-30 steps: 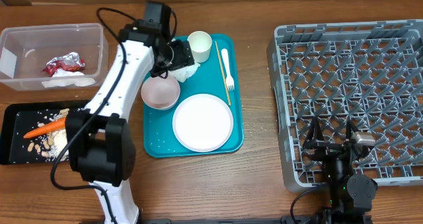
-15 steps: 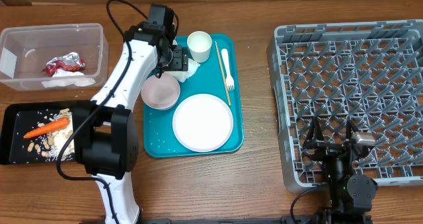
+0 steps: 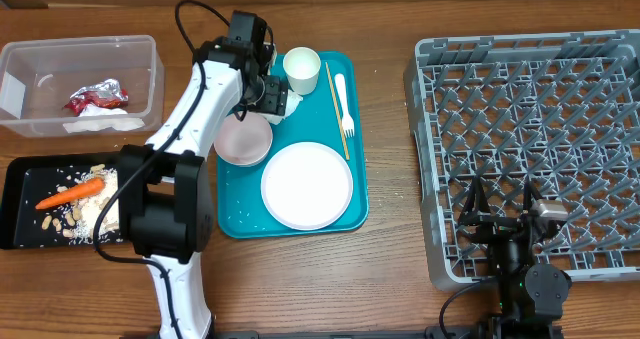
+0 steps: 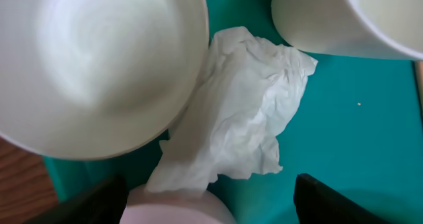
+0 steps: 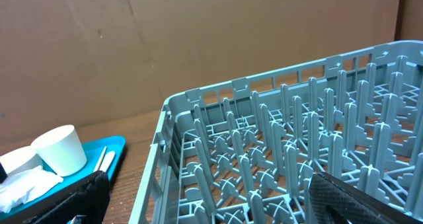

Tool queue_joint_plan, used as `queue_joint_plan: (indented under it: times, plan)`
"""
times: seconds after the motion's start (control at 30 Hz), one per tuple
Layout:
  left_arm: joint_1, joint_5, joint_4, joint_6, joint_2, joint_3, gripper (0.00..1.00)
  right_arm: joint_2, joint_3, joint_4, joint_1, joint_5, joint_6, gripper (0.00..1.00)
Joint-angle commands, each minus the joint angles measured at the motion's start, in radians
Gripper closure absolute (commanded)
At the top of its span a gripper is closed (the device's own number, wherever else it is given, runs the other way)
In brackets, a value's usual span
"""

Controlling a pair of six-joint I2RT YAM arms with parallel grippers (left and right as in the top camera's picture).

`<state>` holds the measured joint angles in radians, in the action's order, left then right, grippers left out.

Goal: Sort waste into correct bins and load items into the dishwasher rack
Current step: 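Move the left gripper to the remaining tissue and grasp it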

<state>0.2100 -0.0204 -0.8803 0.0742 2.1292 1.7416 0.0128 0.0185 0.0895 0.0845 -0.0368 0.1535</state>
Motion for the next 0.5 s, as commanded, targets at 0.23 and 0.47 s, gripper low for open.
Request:
queue_joint_plan:
  times: [0.23,0.47]
  plan:
    - [0.013,-0.023,0.055,-0.031,0.057,0.008,0.18,-0.009,-0.011,-0.008,0.002,0.007,0.003,0.00]
    - [0.013,-0.025,0.057,-0.031,0.057,0.008,0.29,-0.009,-0.011,-0.008,0.002,0.007,0.003,0.00]
